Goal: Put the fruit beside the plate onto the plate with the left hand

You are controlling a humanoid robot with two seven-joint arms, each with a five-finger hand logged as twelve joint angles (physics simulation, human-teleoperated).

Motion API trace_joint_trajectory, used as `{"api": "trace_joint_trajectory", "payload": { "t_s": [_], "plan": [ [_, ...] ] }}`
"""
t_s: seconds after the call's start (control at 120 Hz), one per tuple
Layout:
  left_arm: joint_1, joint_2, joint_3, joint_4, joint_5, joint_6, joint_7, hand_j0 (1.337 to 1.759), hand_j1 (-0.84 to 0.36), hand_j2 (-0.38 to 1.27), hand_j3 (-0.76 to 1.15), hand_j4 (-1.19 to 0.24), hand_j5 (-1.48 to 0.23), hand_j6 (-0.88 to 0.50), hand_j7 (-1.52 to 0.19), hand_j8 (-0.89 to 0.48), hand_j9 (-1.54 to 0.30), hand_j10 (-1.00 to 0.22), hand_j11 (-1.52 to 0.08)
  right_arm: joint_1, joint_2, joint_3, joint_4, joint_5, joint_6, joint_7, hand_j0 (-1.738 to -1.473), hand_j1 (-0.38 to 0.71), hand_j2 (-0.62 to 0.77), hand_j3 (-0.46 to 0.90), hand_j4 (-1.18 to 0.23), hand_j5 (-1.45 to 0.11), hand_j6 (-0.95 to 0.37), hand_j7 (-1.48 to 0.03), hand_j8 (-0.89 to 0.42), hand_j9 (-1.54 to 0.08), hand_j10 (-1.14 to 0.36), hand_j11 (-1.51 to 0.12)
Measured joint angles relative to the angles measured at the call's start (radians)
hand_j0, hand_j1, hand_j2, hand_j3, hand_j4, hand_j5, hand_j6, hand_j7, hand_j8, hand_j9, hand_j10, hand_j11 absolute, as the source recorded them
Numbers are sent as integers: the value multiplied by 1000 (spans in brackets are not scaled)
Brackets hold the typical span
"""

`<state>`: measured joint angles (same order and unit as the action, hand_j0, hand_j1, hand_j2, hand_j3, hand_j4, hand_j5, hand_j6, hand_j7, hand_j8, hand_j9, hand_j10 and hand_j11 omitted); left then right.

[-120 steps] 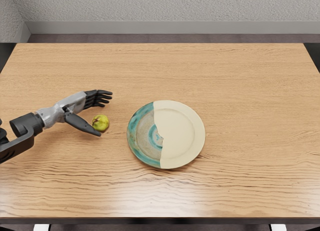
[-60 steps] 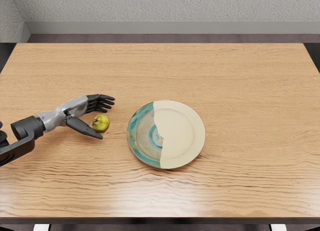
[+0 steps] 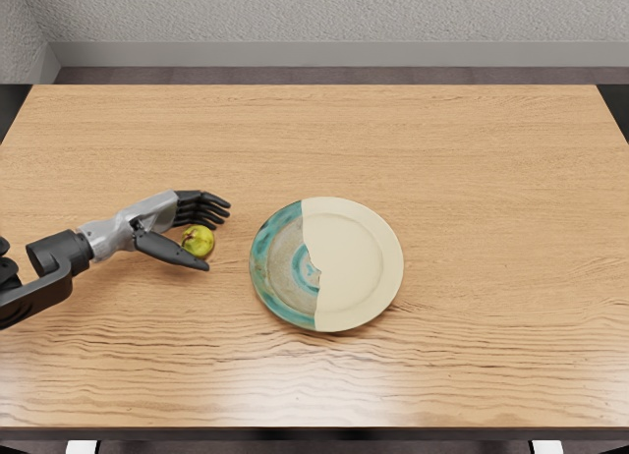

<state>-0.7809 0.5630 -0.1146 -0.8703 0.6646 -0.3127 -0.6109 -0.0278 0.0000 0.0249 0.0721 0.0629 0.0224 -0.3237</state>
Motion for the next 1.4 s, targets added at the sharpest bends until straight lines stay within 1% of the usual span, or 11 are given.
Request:
{"api": "trace_joint_trajectory", "payload": {
  "t_s": [0.242, 0.283, 0.475, 0.617, 0.792, 0.9, 1.025, 1.15, 1.208, 1.308, 1.4],
  "plan": [
    [5, 0, -1, 0, -3, -3, -2, 1658, -161, 88, 0, -430, -552, -430, -553, -429, -555, -364, -488, 0, 0, 0, 0, 0, 0, 0, -1658, -349, 0, 0, -1, 0, -1, 0, -1, 0, 0, 0],
    [4, 0, -1, 0, -3, -6, -1, 1658, -171, 90, 0, -441, -561, -441, -562, -440, -562, -332, -539, 0, 0, 0, 0, 0, 0, 0, -1658, -349, 0, 0, -1, 0, -1, 0, -1, 0, 0, 0],
    [-3, 8, -1, 0, 0, -45, 0, 1658, -213, 98, 0, -474, -610, -474, -611, -474, -611, -432, -598, 0, 0, 0, 0, 0, 0, 0, -1658, -349, 0, 0, -1, 0, -1, 0, -1, 0, 0, 0],
    [-4, 9, -1, 0, 0, -65, 0, 1658, -266, 112, 0, -513, -666, -513, -666, -509, -665, -457, -660, 0, 0, 0, 0, 0, 0, 0, -1658, -349, 0, 0, -1, 0, -1, 0, -1, 0, 0, 0],
    [-6, 8, 0, 0, 0, -84, 0, 1658, -327, 120, 0, -565, -734, -565, -734, -563, -734, -520, -731, 0, 0, 0, 0, 0, 0, 0, -1658, -349, 0, 0, -1, 0, -1, 0, -1, 0, 0, 0],
    [-5, 10, 0, 0, 1, -93, 0, 1657, -365, 125, 0, -593, -780, -593, -780, -592, -780, -509, -776, 0, 0, 0, 0, 0, 0, 0, -1658, -349, 0, 0, -1, 0, -1, 0, -1, 0, 0, 0],
    [-5, 11, 1, 1, 3, -105, 0, 1657, -425, 131, 0, -633, -839, -632, -839, -557, -846, -469, -835, 0, 0, 0, 0, 0, 0, 0, -1658, -349, 0, 0, -1, 0, -1, 0, -1, 0, 0, 0],
    [-5, 12, 1, 1, 4, -122, 0, 1656, -522, 151, 0, -678, -910, -677, -911, -527, -920, -447, -908, 0, 0, 0, 0, 0, 0, 0, -1658, -349, 0, 0, -1, 0, -1, 0, -1, 0, 0, 0],
    [-5, 12, 1, 1, 5, -127, 0, 1655, -573, 168, 0, -698, -941, -697, -942, -543, -953, -464, -939, 0, 0, 0, 0, 0, 0, 0, -1658, -349, 0, 0, -1, 0, -1, 0, -1, 0, 0, 0],
    [-5, 15, 1, 1, 6, -137, 0, 1651, -605, 171, 0, -734, -992, -733, -993, -577, -1015, -512, -997, 0, 0, 1, 0, 0, 0, 0, -1658, -349, 0, 0, -1, 0, -1, 0, -1, 0, 0, 0],
    [-6, 17, 2, 1, 7, -145, 0, 1647, -669, 197, 0, -768, -1038, -767, -1038, -611, -1061, -549, -1050, 0, 0, 1, 0, 0, 0, 0, -1658, -349, 0, 0, -1, 0, -1, 0, -1, 0, 0, 0]
  ]
}}
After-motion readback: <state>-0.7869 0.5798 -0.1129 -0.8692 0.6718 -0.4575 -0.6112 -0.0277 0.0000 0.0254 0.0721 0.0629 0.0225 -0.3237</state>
